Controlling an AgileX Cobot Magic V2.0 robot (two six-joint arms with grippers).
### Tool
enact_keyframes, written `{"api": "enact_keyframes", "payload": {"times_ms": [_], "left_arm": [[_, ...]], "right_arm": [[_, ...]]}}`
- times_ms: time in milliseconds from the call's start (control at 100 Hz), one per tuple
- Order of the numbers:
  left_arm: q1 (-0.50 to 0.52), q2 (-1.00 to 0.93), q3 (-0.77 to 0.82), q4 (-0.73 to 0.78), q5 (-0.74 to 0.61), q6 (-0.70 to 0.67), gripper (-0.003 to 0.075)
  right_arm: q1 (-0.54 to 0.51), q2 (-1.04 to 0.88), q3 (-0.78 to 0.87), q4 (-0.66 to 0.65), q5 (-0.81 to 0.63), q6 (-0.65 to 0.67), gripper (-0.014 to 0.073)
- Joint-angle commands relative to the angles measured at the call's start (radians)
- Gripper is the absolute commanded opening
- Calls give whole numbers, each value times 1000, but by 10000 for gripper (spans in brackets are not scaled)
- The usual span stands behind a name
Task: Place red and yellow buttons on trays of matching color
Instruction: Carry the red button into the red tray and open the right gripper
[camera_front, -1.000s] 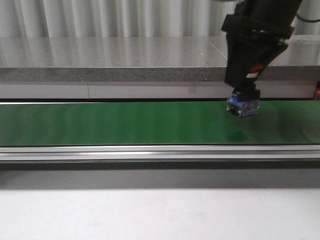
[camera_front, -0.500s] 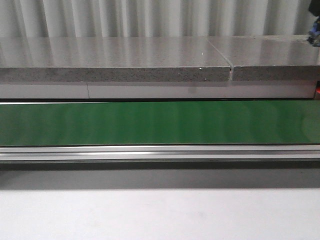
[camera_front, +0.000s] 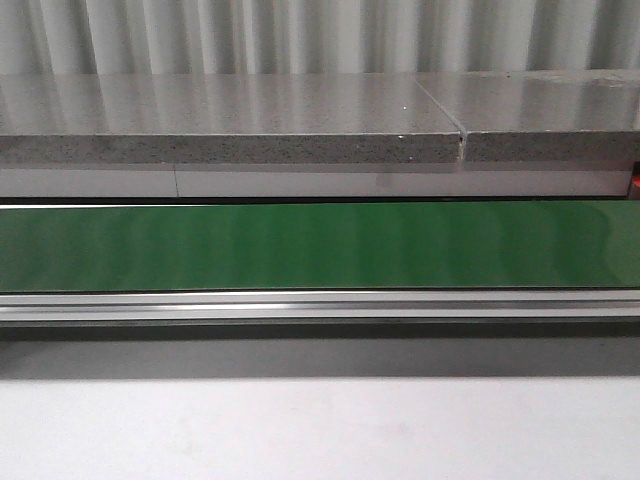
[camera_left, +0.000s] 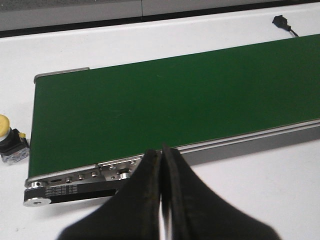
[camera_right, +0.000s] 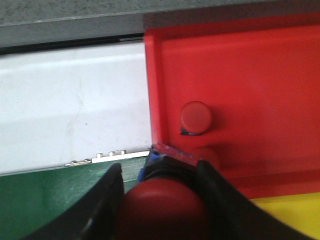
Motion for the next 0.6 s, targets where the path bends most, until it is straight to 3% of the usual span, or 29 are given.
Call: {"api": "enact_keyframes", "payload": {"times_ms": [0, 310, 590], "left_arm": [[-6, 0, -26, -15, -67, 1, -20], [-6, 0, -26, -15, -67, 1, -20], [-6, 0, -26, -15, -67, 1, -20]], "right_arm": [[-36, -23, -36, 4, -62, 29, 110], [-137, 93, -36, 4, -122, 96, 110], [-161, 183, -37, 5, -205, 118, 110]]}}
